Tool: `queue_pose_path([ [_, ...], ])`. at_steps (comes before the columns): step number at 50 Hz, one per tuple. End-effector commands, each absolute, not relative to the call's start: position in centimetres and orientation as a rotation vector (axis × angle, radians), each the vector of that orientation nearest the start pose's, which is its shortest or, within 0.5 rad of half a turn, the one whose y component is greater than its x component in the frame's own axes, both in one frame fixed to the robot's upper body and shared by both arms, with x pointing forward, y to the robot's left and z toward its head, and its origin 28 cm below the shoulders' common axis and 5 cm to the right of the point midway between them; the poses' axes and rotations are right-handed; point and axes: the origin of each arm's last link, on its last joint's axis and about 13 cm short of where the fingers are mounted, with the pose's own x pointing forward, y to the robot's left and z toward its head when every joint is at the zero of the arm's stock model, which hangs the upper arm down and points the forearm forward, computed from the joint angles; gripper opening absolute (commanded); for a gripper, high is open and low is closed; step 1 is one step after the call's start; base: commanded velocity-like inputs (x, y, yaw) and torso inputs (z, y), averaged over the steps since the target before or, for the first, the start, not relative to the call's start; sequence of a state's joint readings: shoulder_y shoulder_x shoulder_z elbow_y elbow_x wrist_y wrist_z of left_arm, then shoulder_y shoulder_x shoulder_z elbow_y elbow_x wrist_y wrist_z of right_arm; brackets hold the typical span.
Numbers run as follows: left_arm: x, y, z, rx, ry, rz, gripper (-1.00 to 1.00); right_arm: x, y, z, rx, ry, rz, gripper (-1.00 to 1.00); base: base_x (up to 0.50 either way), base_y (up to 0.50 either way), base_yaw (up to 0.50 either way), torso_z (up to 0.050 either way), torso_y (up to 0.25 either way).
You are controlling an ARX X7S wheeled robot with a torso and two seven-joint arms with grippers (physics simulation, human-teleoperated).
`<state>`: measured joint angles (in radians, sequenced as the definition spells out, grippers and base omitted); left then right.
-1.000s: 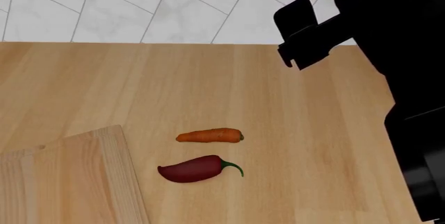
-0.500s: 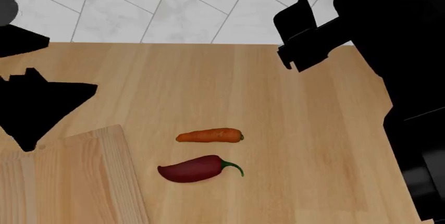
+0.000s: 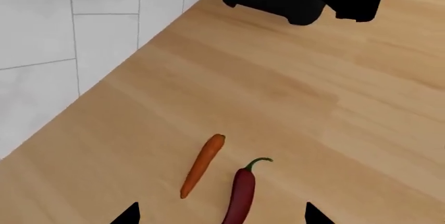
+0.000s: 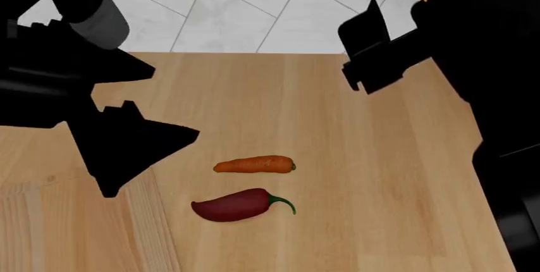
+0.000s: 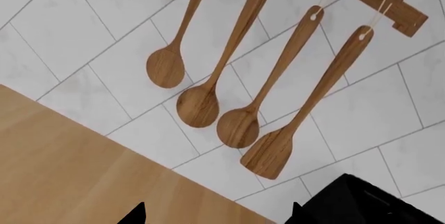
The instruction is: Clear the non-vegetable object off the cutting board and place the vegetables onto it.
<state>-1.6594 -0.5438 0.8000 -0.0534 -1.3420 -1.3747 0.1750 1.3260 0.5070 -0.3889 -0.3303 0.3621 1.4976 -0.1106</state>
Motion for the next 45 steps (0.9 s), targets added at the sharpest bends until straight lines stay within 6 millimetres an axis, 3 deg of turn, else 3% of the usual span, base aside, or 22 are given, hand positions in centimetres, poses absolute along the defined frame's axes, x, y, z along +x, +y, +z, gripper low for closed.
queue_pose_path([
  [1,30.8,20.2,34.0,0.390,0.489,-0.982,1.00,28.8,-15.8,33.4,-0.483,0.064,0.106,1.00,0.00,0.00,0.00,0.000,0.000],
  [6,31.1,19.4,32.9,0.384,0.511,-1.014,1.00,28.8,-15.8,33.2,-0.480,0.066,0.107,1.00,0.00,0.00,0.00,0.000,0.000],
  [7,31.4,18.3,30.8,0.386,0.537,-1.055,1.00,28.7,-16.0,32.6,-0.475,0.079,0.104,1.00,0.00,0.00,0.00,0.000,0.000],
  [29,33.7,18.3,28.1,0.325,0.580,-0.987,1.00,28.5,-16.1,32.3,-0.476,0.089,0.105,1.00,0.00,0.00,0.00,0.000,0.000],
  [45,33.9,18.0,26.2,0.275,0.601,-0.995,1.00,28.3,-15.8,32.2,-0.469,0.085,0.123,1.00,0.00,0.00,0.00,0.000,0.000],
])
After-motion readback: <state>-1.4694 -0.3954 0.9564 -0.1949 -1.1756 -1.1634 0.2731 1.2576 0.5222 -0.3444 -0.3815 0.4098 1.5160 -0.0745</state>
